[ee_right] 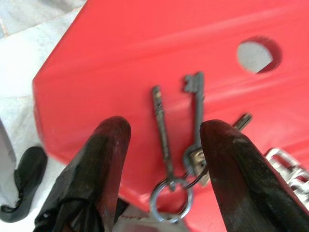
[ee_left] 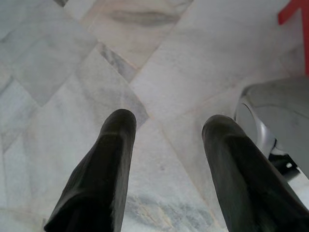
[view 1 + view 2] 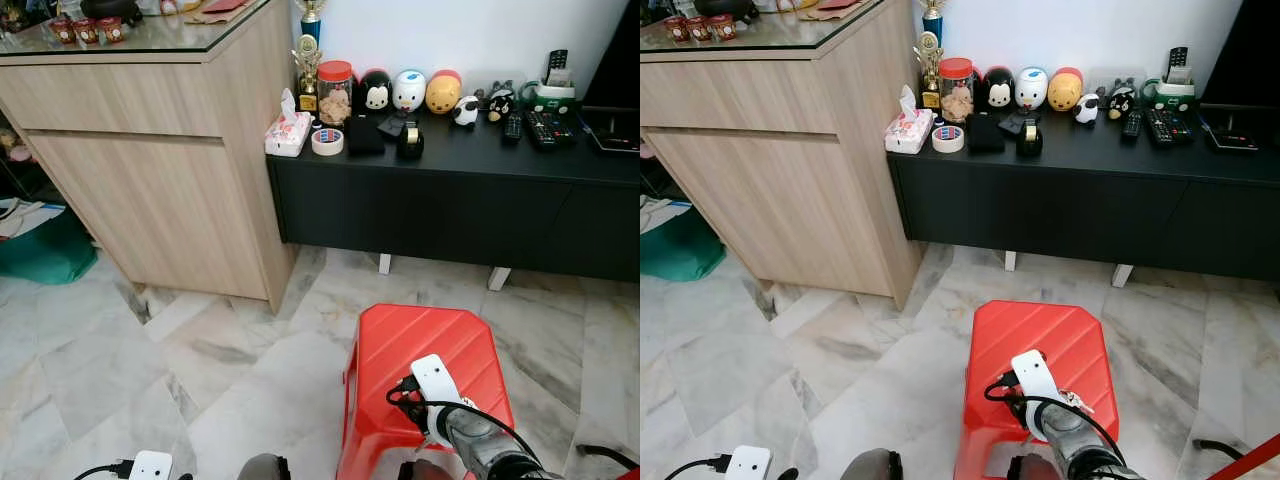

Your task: Hang keys on a hook

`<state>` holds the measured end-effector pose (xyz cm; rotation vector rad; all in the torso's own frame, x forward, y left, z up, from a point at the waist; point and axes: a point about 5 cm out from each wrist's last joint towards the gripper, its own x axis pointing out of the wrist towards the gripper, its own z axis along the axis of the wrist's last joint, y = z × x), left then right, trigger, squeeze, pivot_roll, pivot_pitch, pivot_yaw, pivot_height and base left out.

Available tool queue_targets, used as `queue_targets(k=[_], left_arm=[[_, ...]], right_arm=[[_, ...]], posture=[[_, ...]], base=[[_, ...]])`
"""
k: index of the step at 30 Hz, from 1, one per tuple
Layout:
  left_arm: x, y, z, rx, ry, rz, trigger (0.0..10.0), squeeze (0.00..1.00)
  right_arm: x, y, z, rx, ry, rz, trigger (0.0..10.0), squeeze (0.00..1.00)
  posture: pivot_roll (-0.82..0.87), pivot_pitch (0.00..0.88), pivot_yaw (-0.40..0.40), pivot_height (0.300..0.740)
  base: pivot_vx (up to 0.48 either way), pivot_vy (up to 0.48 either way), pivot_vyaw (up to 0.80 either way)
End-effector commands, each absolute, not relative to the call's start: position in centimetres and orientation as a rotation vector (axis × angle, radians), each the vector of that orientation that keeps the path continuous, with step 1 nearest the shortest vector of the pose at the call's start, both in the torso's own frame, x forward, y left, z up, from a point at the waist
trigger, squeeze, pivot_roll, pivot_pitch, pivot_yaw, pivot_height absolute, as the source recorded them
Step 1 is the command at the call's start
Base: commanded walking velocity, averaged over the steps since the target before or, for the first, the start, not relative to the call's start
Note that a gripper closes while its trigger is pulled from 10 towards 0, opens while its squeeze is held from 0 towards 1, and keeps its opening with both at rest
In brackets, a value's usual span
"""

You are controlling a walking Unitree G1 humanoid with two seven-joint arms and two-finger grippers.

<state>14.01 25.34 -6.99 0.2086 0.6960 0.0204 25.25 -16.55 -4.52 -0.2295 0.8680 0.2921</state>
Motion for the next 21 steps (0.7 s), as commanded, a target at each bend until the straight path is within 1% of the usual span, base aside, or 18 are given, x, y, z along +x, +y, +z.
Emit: queue_targets(k=[1, 8, 21], left_arm=[[13.3, 25.8, -6.9, 0.235, 0.692, -0.004, 10.0, 0.0], [12.5, 25.5, -6.8, 0.246, 0.662, -0.028, 10.0, 0.0], [12.1, 26.1, -6.7, 0.257, 0.678, -0.031, 10.0, 0.0]], right_arm=[[25.1, -16.3, -4.7, -0.224, 0.881, 0.299, 10.0, 0.0], [24.7, -16.0, -4.9, -0.221, 0.887, 0.312, 10.0, 0.0], [24.8, -15.7, -4.9, -0.228, 0.89, 0.316, 10.0, 0.0]], posture=[[0.17, 0.077, 0.047, 0.635], [0.18, 0.102, 0.056, 0.635], [0.19, 0.112, 0.068, 0.635]], base=[[0.0, 0.0, 0.0], [0.0, 0.0, 0.0], [0.0, 0.0, 0.0]])
